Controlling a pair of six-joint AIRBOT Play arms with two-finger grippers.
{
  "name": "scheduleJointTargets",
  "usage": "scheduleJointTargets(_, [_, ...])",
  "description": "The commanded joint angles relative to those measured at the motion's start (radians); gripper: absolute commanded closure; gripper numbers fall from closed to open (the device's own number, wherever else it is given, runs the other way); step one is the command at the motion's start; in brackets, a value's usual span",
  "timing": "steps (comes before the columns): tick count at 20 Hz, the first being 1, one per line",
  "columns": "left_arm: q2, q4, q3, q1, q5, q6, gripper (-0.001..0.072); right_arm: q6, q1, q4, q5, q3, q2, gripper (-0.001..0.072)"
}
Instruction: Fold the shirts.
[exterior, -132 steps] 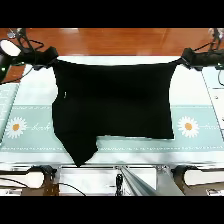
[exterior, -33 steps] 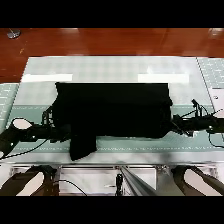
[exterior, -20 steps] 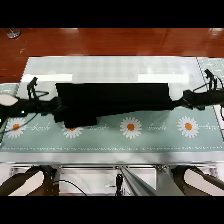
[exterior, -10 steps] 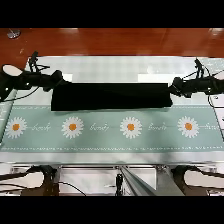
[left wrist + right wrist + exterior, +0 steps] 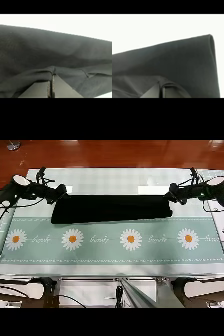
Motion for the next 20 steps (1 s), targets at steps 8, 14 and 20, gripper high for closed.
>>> scheduleJointTargets(8, [-0.036, 0.147, 0.094, 0.064, -0.196, -0.069, 0.0001, -0.053, -0.08, 0.135, 0.14, 0.123, -0.074, 0.0088])
scheduleJointTargets(14, [0.144, 0.32, 0.101, 0.279, -0.245, -0.187, 0.0003, 0.009, -0.315, -0.095, 0.348, 0.169, -0.042, 0.0088])
scheduleJointTargets(20, [0.51, 0.156, -0.293, 0.108, 0.019, -0.159, 0.0003, -0.035, -0.283, -0.011, 0.273, 0.04, -0.093, 0.0088])
